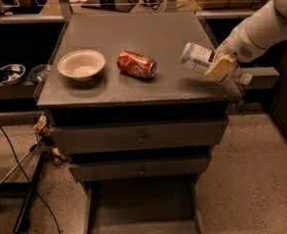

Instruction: Pick blue plastic bottle from bottom drawer and place on counter

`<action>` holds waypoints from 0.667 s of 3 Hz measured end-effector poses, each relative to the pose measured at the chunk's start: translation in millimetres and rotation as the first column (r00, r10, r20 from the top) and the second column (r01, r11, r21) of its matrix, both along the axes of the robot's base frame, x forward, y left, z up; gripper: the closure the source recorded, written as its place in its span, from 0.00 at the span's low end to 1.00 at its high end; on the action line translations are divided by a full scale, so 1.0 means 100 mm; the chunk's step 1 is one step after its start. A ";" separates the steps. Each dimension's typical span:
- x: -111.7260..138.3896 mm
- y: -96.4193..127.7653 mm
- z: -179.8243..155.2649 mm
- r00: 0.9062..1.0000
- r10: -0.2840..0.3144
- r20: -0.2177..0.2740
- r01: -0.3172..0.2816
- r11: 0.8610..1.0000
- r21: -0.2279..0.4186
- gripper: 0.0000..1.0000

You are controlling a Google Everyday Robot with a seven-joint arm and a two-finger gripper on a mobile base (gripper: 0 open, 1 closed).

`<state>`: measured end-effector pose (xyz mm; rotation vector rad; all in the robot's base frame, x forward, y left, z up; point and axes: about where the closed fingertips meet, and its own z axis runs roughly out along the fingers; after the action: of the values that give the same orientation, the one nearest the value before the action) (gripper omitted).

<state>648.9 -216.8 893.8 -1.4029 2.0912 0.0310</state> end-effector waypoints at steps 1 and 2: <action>0.01 0.01 0.00 1.000 0.002 -0.004 -0.002 1.000 0.001 1.00; 0.12 0.27 0.03 0.999 0.040 -0.031 -0.038 0.997 0.063 1.00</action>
Offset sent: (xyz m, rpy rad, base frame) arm 0.0101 0.0138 0.0008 0.0776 0.0465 0.0098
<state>661.1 -190.2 896.5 -1.4140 2.0711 0.1342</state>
